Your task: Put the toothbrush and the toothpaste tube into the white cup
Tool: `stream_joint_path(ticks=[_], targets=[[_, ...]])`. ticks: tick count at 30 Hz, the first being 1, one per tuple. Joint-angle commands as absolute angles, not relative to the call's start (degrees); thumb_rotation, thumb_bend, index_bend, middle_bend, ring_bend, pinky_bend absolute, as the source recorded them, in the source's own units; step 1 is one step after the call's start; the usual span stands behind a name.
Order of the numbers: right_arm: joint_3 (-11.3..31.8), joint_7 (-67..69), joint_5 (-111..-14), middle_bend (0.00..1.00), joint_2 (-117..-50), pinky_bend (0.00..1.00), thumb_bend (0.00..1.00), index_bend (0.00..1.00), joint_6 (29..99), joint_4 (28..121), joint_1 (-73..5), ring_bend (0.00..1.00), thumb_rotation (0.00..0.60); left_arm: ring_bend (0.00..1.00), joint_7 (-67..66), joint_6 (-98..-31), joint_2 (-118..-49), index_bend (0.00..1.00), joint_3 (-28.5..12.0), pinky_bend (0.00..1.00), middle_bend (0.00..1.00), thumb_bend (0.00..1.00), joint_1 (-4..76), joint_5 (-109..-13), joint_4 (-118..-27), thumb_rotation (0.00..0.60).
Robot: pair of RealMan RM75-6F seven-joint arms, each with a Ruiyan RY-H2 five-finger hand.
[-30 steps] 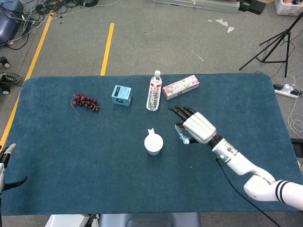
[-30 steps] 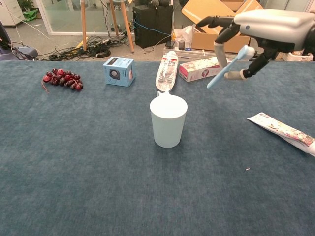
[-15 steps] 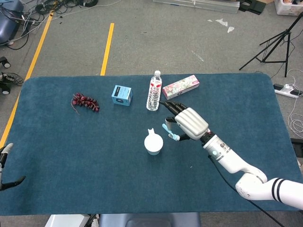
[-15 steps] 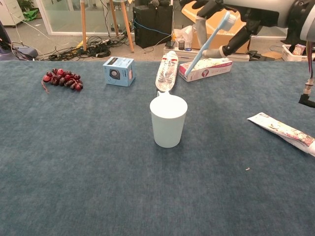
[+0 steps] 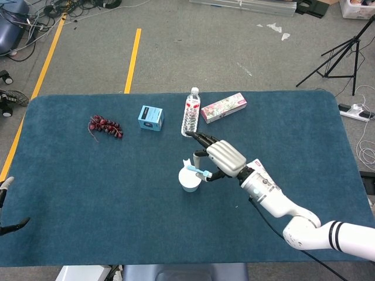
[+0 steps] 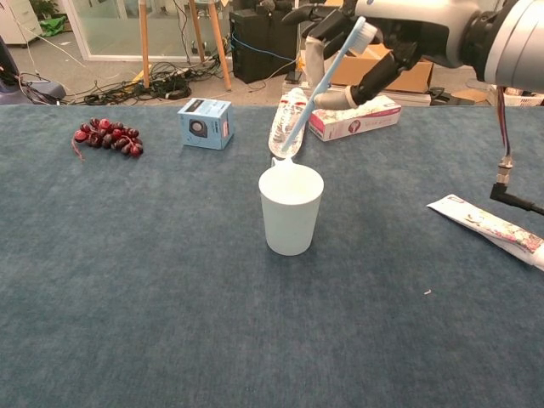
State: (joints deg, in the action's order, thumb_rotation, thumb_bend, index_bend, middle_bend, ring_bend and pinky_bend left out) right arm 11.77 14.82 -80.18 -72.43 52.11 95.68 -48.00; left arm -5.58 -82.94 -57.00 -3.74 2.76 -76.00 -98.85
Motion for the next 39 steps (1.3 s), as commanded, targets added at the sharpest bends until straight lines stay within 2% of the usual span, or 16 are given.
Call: stream_joint_path(ticks=[1, 21, 34, 39], targets=[[11.66, 15.33, -79.82, 0.03, -72.89, 0.16, 0.21, 0.61, 51.59, 95.46, -48.13, 0.00, 0.600, 0.07, -5.50, -83.01, -56.95, 0.09, -3.76, 0.17, 0.16, 0.00, 2.71, -75.97, -98.87, 0.600], [11.15, 19.03, -75.47, 0.03, -76.55, 0.16, 0.21, 0.61, 45.94, 91.21, -48.93, 0.00, 0.600, 0.07, -4.85, -83.17, -56.67, 0.09, -3.84, 0.18, 0.16, 0.00, 2.57, -76.12, -98.78, 0.600], [12.22, 22.93, -71.85, 0.03, -82.17, 0.15, 0.21, 0.61, 40.06, 84.79, -51.29, 0.00, 0.600, 0.07, -4.58, -83.09, -56.46, 0.09, -3.61, 0.18, 0.16, 0.00, 2.54, -76.63, -99.11, 0.600], [12.91, 24.66, -70.59, 0.02, -84.07, 0.15, 0.20, 0.55, 37.94, 82.46, -52.11, 0.00, 0.600, 0.07, -4.13, -83.01, -56.29, 0.09, -3.58, 0.18, 0.16, 0.00, 2.50, -76.68, -99.19, 0.600]])
